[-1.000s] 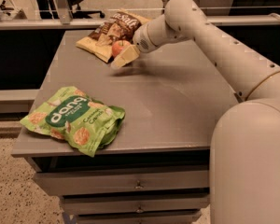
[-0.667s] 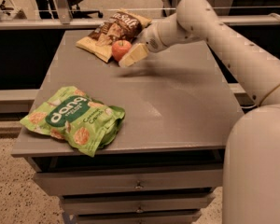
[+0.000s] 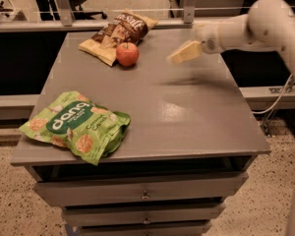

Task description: Move apple near brown chip bag

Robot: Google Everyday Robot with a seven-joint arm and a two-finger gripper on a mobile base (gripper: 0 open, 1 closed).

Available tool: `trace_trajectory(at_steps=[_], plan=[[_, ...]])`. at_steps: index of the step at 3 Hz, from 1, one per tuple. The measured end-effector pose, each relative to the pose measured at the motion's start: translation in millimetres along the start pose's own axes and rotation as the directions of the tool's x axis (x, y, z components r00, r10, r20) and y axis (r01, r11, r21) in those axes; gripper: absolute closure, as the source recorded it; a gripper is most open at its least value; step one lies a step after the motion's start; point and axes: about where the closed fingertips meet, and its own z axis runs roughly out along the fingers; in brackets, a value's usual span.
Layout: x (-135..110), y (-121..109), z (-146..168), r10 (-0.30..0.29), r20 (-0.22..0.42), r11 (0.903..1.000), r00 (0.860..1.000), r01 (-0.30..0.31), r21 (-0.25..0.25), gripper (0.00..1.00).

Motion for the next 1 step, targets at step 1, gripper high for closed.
trace_trajectory(at_steps=[1], plan=[[8.5,-9.0,-18.4,0.013,0.002,0.9996,1.000,-0.013,0.026,0.00]])
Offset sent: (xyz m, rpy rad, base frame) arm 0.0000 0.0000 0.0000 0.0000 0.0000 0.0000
